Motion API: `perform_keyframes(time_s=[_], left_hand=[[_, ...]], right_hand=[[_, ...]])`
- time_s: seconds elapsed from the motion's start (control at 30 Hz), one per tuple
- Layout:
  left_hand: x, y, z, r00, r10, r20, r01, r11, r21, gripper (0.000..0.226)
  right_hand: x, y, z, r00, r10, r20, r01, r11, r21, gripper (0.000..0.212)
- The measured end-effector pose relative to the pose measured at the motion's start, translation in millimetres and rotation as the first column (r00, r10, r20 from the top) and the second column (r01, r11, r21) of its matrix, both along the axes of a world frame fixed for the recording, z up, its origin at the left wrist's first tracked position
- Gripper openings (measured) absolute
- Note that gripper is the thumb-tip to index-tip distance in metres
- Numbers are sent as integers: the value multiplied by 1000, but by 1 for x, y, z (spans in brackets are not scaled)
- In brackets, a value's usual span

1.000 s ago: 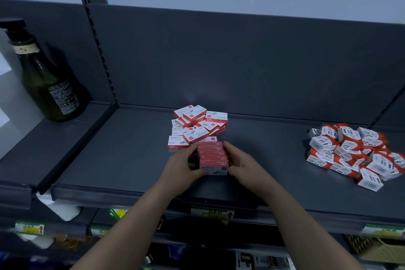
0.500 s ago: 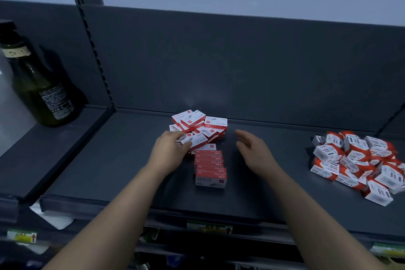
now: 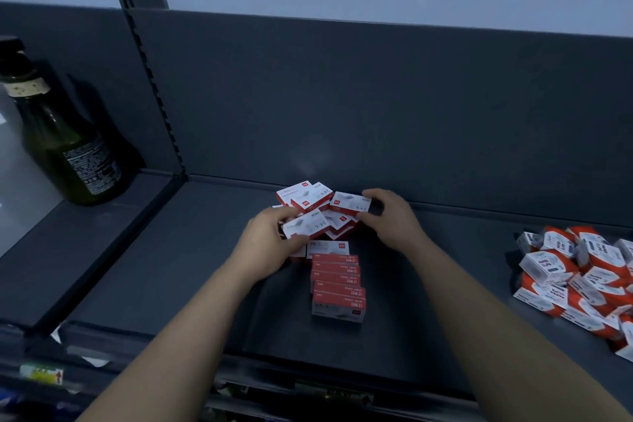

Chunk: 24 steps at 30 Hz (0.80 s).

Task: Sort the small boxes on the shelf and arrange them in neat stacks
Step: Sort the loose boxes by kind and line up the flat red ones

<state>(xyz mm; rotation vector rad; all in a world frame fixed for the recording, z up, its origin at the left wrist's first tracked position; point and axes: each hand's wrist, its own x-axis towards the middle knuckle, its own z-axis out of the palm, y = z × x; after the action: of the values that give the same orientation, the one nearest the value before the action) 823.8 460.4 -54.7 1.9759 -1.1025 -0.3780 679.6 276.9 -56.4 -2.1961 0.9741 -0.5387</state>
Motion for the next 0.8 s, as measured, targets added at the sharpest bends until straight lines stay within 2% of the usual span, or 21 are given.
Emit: perform_keyframes(time_s=[0.07,0.13,0.2,0.27,0.3,0.37,0.47,0.53,0.6,0.67,0.73,0.8], left_hand=[[0,4,1,986,13,-165,-24,998,-64,35],[-3,8,3,946,3,-323,-45,991,-122,44],[-9,12,6,895,-31,-445,-58,981,-186,45],[-16,15,9,839,-57,-541,-90,966,-241,37],[-20,16,12,813,-60,-579,-115,959,-260,31],[-25,20,15,798,-55,-601,-140,952,-273,20],[-32,27,18,817,-86,-571,-109,948,-300,15],[-36,33,19,807,-127,-577,-95,936,-338,12],[-39,41,19,801,-162,-576,-76,927,-366,21],[-42,50,17,794,-190,-578,-38,933,-359,29],[-46,59,15,794,-195,-576,-6,945,-328,26],[-49,67,12,800,-203,-565,31,954,-298,19]], right_hand=[[-5,1,3,984,-58,168,34,989,141,46],[-13,6,7,923,-145,356,16,940,341,42],[-24,13,8,834,-264,485,-46,842,537,32],[-35,21,9,759,-353,547,-163,710,685,14],[-41,25,10,743,-367,560,-213,663,718,5],[-53,33,10,723,-399,563,-259,599,757,13],[-66,43,11,690,-513,511,-246,497,832,23],[-75,50,11,743,-490,456,-206,481,852,29],[-84,57,10,795,-446,411,-174,481,859,30],[-91,63,7,805,-447,390,-169,458,873,30],[-97,70,5,806,-444,391,-185,439,879,29],[-103,77,3,834,-383,396,-194,468,862,36]])
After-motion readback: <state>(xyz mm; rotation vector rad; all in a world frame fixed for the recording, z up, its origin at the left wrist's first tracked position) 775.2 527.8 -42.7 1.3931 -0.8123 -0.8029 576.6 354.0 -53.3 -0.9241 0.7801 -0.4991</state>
